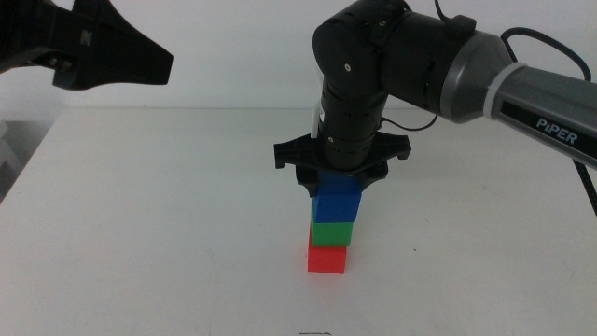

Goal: Stack red cubes first, then green, then blue cubes in a specific spot.

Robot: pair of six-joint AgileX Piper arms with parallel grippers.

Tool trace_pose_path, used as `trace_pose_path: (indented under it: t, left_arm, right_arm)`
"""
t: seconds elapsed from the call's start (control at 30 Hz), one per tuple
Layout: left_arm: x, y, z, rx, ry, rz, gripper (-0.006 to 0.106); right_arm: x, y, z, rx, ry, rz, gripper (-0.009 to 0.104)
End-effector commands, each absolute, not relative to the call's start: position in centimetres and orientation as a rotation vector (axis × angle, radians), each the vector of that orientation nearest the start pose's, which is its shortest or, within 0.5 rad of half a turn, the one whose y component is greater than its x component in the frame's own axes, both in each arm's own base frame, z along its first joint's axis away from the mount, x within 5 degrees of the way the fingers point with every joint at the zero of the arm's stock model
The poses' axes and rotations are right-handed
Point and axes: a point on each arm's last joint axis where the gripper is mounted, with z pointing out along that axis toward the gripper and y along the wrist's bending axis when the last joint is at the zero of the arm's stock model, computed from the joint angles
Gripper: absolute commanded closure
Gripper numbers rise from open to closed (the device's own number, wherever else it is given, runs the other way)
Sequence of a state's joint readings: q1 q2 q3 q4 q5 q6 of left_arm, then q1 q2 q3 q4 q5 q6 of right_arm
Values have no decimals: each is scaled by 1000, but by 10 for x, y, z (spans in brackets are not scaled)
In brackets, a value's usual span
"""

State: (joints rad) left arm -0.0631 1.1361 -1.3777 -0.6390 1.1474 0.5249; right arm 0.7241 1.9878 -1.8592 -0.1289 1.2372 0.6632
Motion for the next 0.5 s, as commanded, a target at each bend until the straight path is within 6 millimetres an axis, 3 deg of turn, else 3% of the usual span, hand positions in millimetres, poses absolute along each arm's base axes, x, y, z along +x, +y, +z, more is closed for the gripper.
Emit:
trace_pose_path:
  t: [0.0, 0.3, 0.37, 0.4, 0.47]
  left_arm:
    - [193, -64, 462, 580, 2045, -598, 9]
    - [193, -64, 462, 580, 2045, -598, 9]
    - [193, -64, 462, 580, 2045, -598, 9]
    - [193, -64, 462, 580, 2045, -598, 9]
    - [193, -64, 462, 580, 2045, -598, 9]
  right_arm:
    - [319, 267, 319, -139, 2792, 127, 65]
    - [319, 267, 319, -171, 2794, 126, 14]
    - [319, 267, 319, -170, 2794, 128, 7]
    - [317, 265, 330, -164, 2758, 171, 2]
    - [314, 264, 338, -162, 2732, 222, 2]
